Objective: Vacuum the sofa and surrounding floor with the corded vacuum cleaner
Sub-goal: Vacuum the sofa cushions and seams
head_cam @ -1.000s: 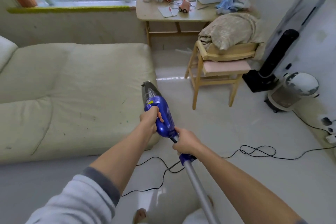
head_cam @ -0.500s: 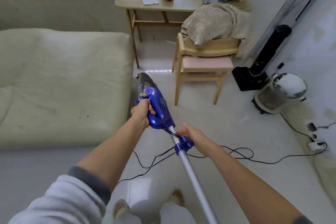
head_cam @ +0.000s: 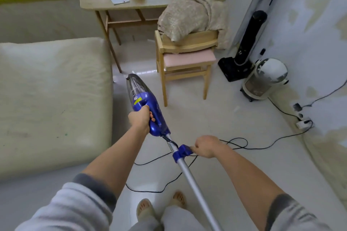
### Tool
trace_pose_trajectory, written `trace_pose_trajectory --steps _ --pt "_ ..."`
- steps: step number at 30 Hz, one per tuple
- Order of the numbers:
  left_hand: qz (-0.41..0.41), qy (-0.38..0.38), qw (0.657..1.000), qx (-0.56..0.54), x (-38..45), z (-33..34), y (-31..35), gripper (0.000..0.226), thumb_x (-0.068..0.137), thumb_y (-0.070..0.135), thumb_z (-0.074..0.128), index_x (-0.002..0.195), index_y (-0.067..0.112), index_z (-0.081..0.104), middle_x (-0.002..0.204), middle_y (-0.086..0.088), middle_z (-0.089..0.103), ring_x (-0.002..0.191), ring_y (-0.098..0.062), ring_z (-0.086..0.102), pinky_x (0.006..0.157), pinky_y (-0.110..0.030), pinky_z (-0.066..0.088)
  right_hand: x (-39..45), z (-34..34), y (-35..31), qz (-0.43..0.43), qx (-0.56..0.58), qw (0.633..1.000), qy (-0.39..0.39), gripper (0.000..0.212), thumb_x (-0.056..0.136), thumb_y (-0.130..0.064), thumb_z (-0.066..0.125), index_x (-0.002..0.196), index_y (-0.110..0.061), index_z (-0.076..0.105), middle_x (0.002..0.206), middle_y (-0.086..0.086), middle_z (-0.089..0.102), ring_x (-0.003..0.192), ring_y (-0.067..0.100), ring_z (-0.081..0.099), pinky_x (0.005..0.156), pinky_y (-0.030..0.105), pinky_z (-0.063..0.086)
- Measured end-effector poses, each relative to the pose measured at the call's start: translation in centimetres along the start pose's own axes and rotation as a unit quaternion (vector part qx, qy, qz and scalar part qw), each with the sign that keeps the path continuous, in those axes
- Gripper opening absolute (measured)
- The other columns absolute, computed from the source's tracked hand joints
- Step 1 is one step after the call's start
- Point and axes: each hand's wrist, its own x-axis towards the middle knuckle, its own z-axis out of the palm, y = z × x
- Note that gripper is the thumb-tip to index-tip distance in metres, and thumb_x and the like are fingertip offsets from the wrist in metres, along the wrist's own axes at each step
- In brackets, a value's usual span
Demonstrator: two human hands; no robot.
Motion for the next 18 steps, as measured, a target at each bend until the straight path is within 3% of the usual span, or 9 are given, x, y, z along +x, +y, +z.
trace_pose_trajectory --steps 3,5,7,9,14,16,18 --pt "0.009 -0.015 0.999 0.036 -1.2 2.2 -1.0 0.020 0.078 0.000 0.048 0.059 0.005 0.049 0.048 -0.007 0.049 0.039 -0.018 0.044 0.042 -0.023 0.040 -1.4 -0.1 2.2 0.017 -0.041 0.998 -0.041 0.055 0.097 -0.059 0.031 0.063 -0.016 0.039 0.067 0.001 0.044 0.076 0.025 0.046 0.078 0.032 0.030" --pt "0.005 -0.035 0.998 0.050 -2.2 4.1 -1.8 0.021 0.079 0.000 0.048 0.059 0.005 0.049 0.050 -0.007 0.050 0.040 -0.019 0.045 0.043 -0.023 0.042 -2.0 0.0 3.9 0.030 -0.032 0.998 -0.050 0.053 0.097 -0.056 0.034 0.065 -0.015 0.043 0.068 0.000 0.047 0.079 0.025 0.048 0.088 0.036 0.030" --pt "-0.004 -0.061 0.996 0.060 -2.8 5.4 -2.4 0.021 0.078 0.000 0.047 0.058 0.006 0.049 0.044 -0.004 0.049 0.037 -0.017 0.045 0.046 -0.024 0.042 -2.3 0.5 5.6 0.047 -0.008 0.997 -0.061 0.045 0.098 -0.046 0.038 0.074 -0.013 0.056 0.076 0.001 0.055 0.083 0.024 0.051 0.093 0.036 0.033" --pt "-0.020 -0.098 0.992 0.072 -3.3 7.0 -3.2 0.022 0.075 0.000 0.045 0.054 0.007 0.047 0.036 0.000 0.045 0.032 -0.014 0.042 0.047 -0.025 0.039 -2.8 2.3 7.4 0.060 0.010 0.997 -0.055 0.041 0.099 -0.041 0.040 0.086 -0.012 0.066 0.091 0.006 0.062 0.087 0.025 0.054 0.086 0.033 0.036" --pt "-0.059 -0.176 0.978 0.098 -4.5 10.1 -5.1 0.025 0.078 -0.001 0.042 0.057 0.011 0.041 0.037 0.003 0.038 0.029 -0.010 0.034 0.036 -0.017 0.031 -2.0 7.4 9.1 0.098 -0.007 0.986 0.136 0.039 0.106 -0.031 0.028 0.126 -0.013 0.057 0.115 0.012 0.060 0.109 0.031 0.052 0.090 0.038 0.036" --pt "-0.053 -0.184 0.974 0.124 -5.1 10.9 -6.0 0.025 0.079 -0.001 0.043 0.058 0.011 0.041 0.037 0.002 0.038 0.030 -0.011 0.033 0.037 -0.018 0.031 -1.5 7.8 9.5 0.158 0.033 0.964 0.213 0.040 0.106 -0.030 0.027 0.120 -0.011 0.059 0.111 0.011 0.063 0.105 0.030 0.053 0.088 0.036 0.037" --pt "-0.035 -0.185 0.970 0.152 -5.4 11.7 -7.4 0.024 0.078 -0.001 0.043 0.057 0.010 0.042 0.036 0.001 0.039 0.029 -0.013 0.034 0.037 -0.019 0.032 -1.9 7.2 10.5 0.231 0.065 0.930 0.279 0.048 0.105 -0.036 0.026 0.100 -0.010 0.065 0.098 0.010 0.068 0.095 0.029 0.058 0.080 0.035 0.039"
